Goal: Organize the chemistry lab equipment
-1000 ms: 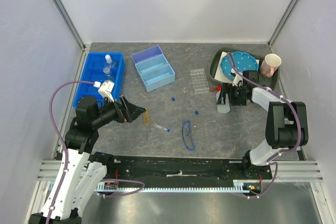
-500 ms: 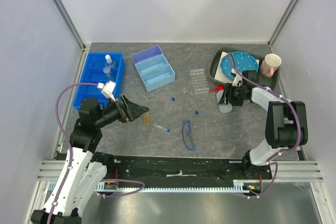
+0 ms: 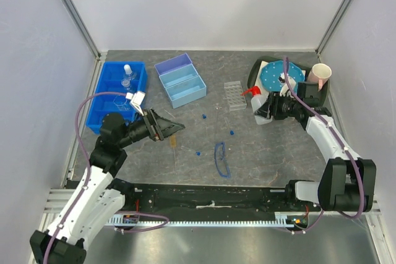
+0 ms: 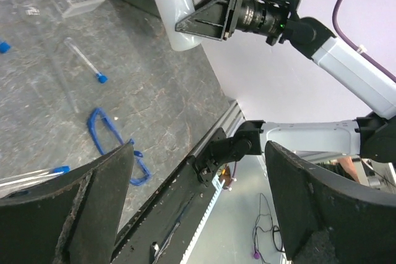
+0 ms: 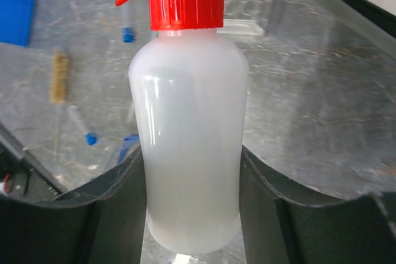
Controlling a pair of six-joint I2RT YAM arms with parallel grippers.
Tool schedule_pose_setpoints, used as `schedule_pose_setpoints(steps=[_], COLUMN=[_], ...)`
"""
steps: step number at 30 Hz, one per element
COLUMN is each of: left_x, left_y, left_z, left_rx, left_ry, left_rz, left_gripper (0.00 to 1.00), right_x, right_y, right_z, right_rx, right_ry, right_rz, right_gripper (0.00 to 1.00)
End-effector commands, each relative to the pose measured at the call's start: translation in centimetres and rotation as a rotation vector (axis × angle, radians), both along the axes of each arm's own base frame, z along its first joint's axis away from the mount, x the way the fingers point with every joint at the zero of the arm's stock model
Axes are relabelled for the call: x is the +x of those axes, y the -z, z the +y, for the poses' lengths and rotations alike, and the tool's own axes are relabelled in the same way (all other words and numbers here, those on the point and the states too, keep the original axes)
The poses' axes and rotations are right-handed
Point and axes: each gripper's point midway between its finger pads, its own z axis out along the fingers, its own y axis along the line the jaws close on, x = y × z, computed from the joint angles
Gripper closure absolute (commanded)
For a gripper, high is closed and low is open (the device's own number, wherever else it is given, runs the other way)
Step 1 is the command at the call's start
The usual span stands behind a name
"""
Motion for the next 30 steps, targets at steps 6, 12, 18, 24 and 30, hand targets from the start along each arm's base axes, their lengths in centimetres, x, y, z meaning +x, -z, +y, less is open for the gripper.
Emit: schedule_pose_setpoints(steps=[6, 12, 18, 24, 30], left_x=[3.0, 5.8, 8.3, 8.6, 9.4], left_y=[-3.8, -2.0, -1.6, -2.6, -2.3], left_z=[-7.9, -14.3, -18.4, -21.5, -22.4], left_rx=[-0.066, -0.036, -0.069, -0.087, -0.094], left_ry=[-0.012, -0.049, -0.078, -0.073, -0.093], left_rz=[-0.185, -0.180, -0.221, -0.324, -0.316], left_gripper=[0.07, 0.07, 0.09, 0.13, 0.16], right_x=[-4.2, -5.7, -6.6, -7.0, -7.2], right_y=[-6.1, -8.3, -8.9, -9.3, -9.7], right_z=[6.5, 7.3, 8.1, 8.3, 8.4], right_rx=[0.358, 0.431, 0.441, 0.453, 0.459], right_ry=[-0.311, -0.368, -0.411, -0.439, -0.454], right_rz=[-0.136, -0.216, -0.225, -0.228, -0.236], right_gripper=[0.60, 0.60, 0.59, 0.59, 0.59])
